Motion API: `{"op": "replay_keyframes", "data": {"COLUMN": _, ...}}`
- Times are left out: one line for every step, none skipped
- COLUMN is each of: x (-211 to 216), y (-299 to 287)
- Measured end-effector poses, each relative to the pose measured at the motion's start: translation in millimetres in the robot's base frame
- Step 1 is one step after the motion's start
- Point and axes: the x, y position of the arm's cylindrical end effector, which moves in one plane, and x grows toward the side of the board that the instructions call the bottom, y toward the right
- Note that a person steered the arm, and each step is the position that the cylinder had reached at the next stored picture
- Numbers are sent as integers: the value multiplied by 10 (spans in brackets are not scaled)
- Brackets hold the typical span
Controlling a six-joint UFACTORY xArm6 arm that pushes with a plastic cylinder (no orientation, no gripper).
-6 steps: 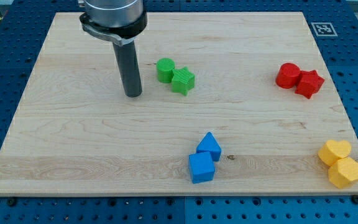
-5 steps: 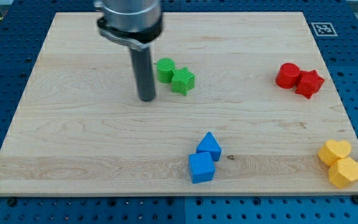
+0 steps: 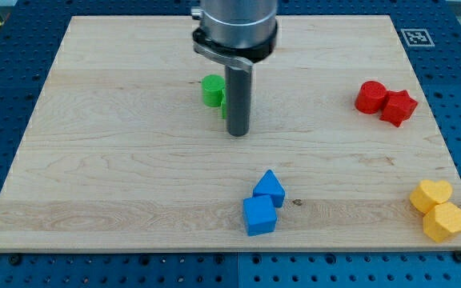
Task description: Push the green star along with the green circle slightly up and left
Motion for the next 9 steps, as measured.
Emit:
{"op": "replay_keyframes", "data": {"x": -25, "y": 195}}
{"op": "replay_keyframes", "data": {"x": -26, "y": 246}}
{"op": "replay_keyframes", "data": {"x": -26, "y": 160}}
{"op": "replay_keyframes", "data": {"x": -26, "y": 11}}
{"op": "replay_keyframes", "data": {"x": -72, "y": -133}}
{"op": "replay_keyframes", "data": {"x": -132, "y": -185}}
{"op": "replay_keyframes", "data": {"x": -66, "y": -133}}
{"op": "replay_keyframes", "data": {"x": 148, "y": 123}}
{"op": "replay_keyframes", "data": {"x": 161, "y": 412}}
